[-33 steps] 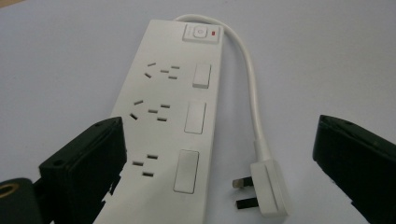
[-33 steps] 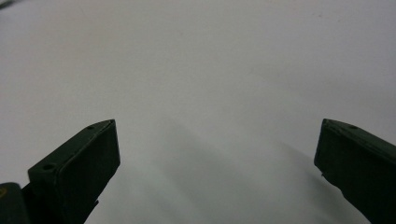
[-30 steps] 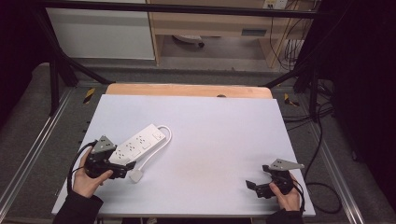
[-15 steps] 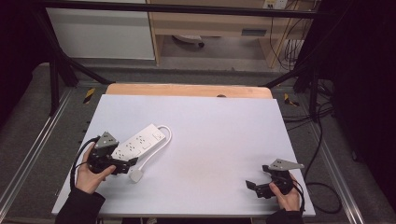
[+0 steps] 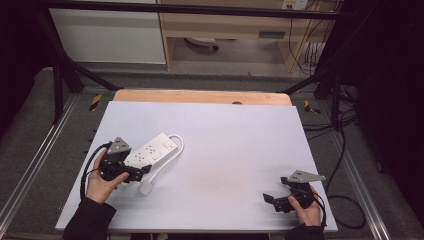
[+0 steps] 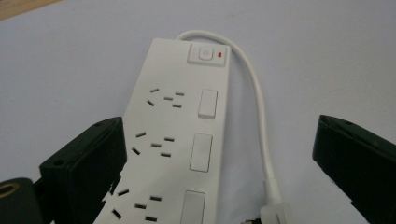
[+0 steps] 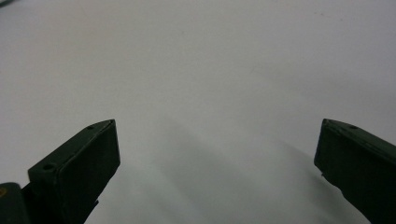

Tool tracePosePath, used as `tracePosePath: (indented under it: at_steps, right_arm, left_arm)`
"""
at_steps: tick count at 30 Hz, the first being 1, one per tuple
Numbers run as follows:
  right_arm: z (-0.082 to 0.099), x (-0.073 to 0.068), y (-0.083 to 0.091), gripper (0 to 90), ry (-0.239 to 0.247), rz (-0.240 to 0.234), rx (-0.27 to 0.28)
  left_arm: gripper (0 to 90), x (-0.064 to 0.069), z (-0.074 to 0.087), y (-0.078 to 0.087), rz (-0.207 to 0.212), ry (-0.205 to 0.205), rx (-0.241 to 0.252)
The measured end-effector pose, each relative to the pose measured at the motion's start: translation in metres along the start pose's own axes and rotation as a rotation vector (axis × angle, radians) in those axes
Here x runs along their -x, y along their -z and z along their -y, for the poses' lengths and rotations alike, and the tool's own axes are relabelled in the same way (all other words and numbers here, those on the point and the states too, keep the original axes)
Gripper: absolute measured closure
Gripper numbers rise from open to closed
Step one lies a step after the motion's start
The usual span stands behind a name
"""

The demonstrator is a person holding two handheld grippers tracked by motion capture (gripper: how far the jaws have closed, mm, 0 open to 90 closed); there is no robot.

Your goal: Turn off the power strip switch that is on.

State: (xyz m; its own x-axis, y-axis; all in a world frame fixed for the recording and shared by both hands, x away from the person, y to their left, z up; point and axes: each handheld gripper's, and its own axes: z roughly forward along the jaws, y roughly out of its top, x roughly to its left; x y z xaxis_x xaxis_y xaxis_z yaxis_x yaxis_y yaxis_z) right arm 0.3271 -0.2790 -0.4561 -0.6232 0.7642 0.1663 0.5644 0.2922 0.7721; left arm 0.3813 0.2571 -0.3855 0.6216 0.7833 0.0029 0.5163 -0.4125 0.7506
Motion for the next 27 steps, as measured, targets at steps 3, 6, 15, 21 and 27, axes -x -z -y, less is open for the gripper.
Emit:
tracePosePath:
  at_steps: [3,6,15,21,27]
  right_arm:
    - [0.0,0.0,0.0,0.7,-0.001,0.0,0.0]
    - [0.0,0.0,0.0,0.7,0.0,0.0,-0.001]
    - [0.0,0.0,0.0,0.7,0.001,0.0,-0.001]
    - [0.0,0.0,0.0,0.7,0.001,-0.001,-0.001]
    - [0.0,0.0,0.0,0.7,0.001,-0.001,-0.001]
  left_arm:
    - [2.7,0.0,-0.002,-0.002,-0.001,0.001,-0.002]
    - [3.0,0.0,-0.004,-0.004,0.0,0.0,-0.006]
    - [3.9,0.001,-0.009,-0.014,-0.009,0.002,-0.014]
    - [5.6,0.002,-0.012,-0.02,-0.012,0.002,-0.018]
    - [8.3,0.002,-0.013,-0.025,-0.023,0.001,-0.028]
